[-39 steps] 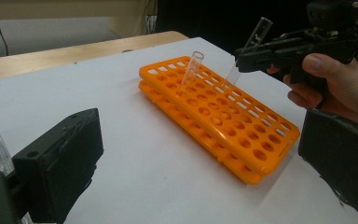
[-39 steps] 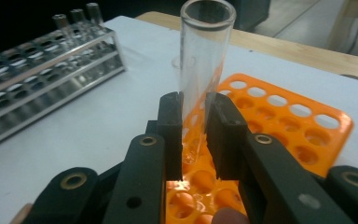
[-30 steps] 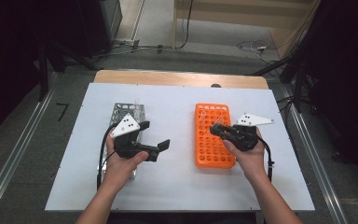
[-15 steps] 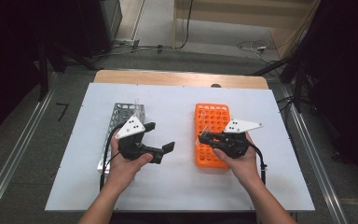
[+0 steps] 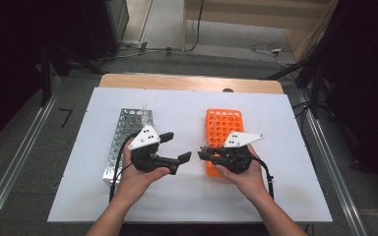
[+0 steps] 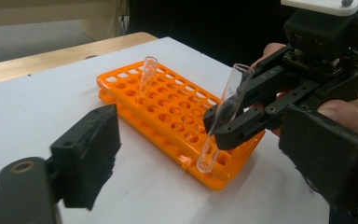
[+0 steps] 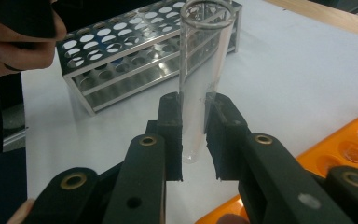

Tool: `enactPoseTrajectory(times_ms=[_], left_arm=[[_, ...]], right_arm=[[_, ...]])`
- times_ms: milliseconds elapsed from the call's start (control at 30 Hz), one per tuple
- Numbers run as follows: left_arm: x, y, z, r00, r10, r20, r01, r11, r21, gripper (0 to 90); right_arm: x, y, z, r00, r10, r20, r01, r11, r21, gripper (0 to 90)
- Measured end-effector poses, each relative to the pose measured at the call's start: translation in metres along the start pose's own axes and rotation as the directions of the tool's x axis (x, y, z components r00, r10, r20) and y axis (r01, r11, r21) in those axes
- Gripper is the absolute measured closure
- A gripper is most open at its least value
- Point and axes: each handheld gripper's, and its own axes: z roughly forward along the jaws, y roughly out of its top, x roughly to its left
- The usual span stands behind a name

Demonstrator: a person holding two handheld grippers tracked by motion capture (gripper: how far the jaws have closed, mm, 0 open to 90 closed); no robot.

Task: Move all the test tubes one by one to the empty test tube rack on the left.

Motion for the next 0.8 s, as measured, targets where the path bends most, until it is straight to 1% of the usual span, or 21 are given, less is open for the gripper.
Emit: enactPoseTrajectory(times_ms=[67,200,233,433,633,800], left_arm=[[-0.003,0.0,0.002,1.0,0.009,-0.004,-0.009,0.9999,0.006,20.8],[-0.01,-0.001,0.006,0.9992,0.038,0.013,-0.038,0.9992,0.01,31.5],[-0.011,-0.001,0.006,0.9989,0.038,0.025,-0.038,0.9992,0.008,34.2],[-0.017,-0.001,0.008,0.9973,0.061,0.04,-0.061,0.9981,0.0,51.1],[-0.02,-0.002,0.011,0.9954,0.084,0.046,-0.084,0.9963,0.015,60.9],[-0.022,-0.003,0.013,0.9941,0.098,0.048,-0.099,0.9949,0.021,67.1]], right_arm=[[0.003,0.0,0.002,0.9999,-0.006,-0.009,0.006,1.0,0.002,73.8],[0.009,0.002,0.005,0.9996,-0.015,-0.023,0.015,1.0,0.011,73.8],[0.01,0.002,0.006,0.9994,-0.019,-0.028,0.019,1.0,0.012,73.8],[0.018,0.004,0.01,0.9983,-0.032,-0.048,0.033,0.999,0.017,73.8],[0.025,0.007,0.012,0.9967,-0.046,-0.066,0.048,0.999,0.023,73.8],[0.027,0.008,0.013,0.9955,-0.053,-0.078,0.055,0.998,0.023,73.7]])
